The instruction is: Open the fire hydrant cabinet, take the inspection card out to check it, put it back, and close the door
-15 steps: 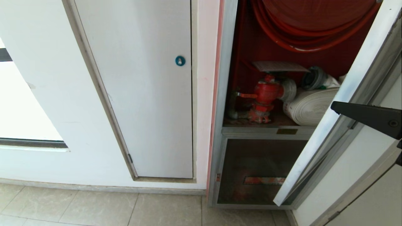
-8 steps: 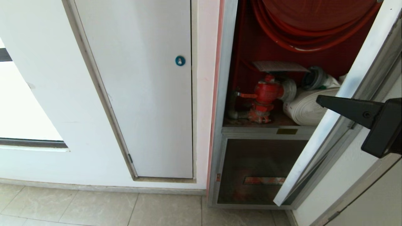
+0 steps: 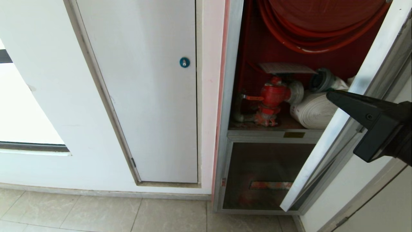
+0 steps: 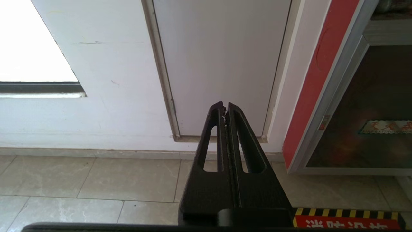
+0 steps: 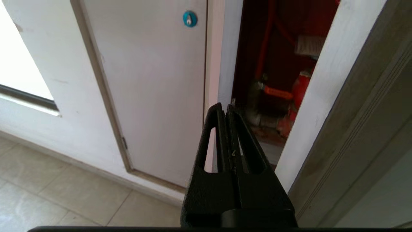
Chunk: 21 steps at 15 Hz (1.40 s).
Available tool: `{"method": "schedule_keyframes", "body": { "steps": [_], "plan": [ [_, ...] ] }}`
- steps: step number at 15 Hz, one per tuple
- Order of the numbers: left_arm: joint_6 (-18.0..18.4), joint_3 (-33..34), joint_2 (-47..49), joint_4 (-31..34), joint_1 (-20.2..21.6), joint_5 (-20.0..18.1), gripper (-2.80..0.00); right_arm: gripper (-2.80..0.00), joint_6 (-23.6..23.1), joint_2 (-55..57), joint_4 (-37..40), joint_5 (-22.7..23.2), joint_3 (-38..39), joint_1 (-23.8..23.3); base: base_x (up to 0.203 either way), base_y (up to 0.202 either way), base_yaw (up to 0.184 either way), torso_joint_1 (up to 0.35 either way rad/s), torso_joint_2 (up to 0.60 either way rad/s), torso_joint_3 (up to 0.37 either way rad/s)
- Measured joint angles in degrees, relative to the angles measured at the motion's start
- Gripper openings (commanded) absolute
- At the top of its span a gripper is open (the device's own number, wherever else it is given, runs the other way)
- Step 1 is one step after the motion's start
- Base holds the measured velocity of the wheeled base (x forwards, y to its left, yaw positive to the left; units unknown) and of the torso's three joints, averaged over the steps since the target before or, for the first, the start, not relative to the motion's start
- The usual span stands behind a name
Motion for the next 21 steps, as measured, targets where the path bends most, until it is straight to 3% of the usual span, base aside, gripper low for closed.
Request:
{"method": "schedule_keyframes", "body": {
  "steps": [8, 15, 21],
  "plan": [
    [0.0, 0.0, 0.0, 0.0, 0.0, 0.0, -2.8, -2.8, -2.7, 2.6, -7.4, 0.0, 1.4, -0.3, 0.0, 0.0, 0.0, 0.0, 0.0, 0.0],
    [0.0, 0.0, 0.0, 0.0, 0.0, 0.0, -2.8, -2.8, -3.6, 5.0, -10.8, 1.4, 0.4, -6.7, 0.0, 0.0, 0.0, 0.0, 0.0, 0.0],
    [0.0, 0.0, 0.0, 0.0, 0.0, 0.0, -2.8, -2.8, -4.2, 4.8, -10.7, 1.4, -0.8, -8.4, 0.0, 0.0, 0.0, 0.0, 0.0, 0.0]
  ]
}}
